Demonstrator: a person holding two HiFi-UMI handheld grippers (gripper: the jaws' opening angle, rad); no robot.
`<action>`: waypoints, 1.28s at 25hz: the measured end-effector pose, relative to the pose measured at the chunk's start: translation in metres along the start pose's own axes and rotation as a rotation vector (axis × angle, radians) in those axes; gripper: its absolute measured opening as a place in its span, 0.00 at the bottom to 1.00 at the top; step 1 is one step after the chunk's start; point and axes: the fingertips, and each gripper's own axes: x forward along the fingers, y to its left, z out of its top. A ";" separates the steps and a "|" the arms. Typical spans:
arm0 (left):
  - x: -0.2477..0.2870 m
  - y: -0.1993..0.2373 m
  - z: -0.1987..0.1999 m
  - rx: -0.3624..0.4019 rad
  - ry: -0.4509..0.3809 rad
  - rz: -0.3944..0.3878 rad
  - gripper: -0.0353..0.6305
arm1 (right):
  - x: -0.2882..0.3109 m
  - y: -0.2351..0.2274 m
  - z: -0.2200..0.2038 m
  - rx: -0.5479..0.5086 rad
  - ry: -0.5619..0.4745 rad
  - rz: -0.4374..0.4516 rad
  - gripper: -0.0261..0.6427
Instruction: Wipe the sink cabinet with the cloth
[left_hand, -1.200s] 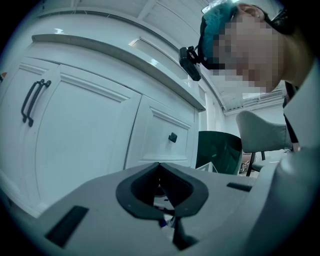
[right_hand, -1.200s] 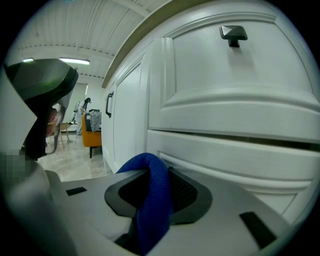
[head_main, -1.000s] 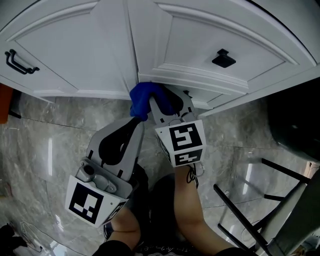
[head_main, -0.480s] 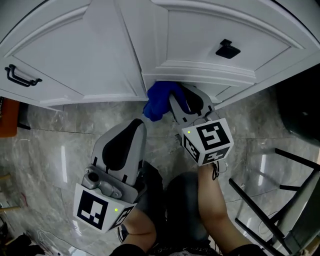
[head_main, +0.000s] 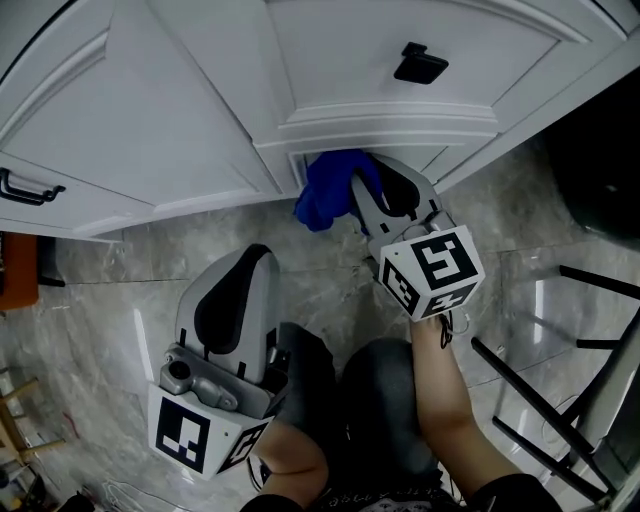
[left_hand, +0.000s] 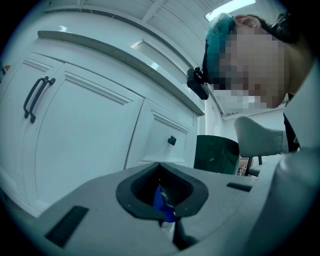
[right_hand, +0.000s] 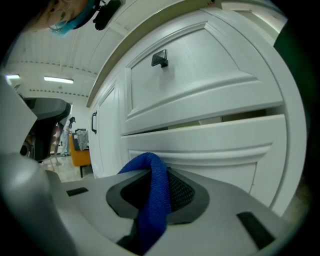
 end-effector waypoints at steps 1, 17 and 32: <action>0.000 0.001 0.000 -0.001 0.000 0.003 0.06 | 0.000 0.000 0.000 0.001 -0.002 -0.001 0.18; -0.004 0.000 -0.004 -0.002 0.009 -0.001 0.06 | -0.037 -0.028 0.018 0.160 -0.101 -0.043 0.18; -0.006 0.001 -0.003 -0.003 0.006 0.004 0.06 | -0.073 -0.063 0.026 0.240 -0.170 -0.133 0.18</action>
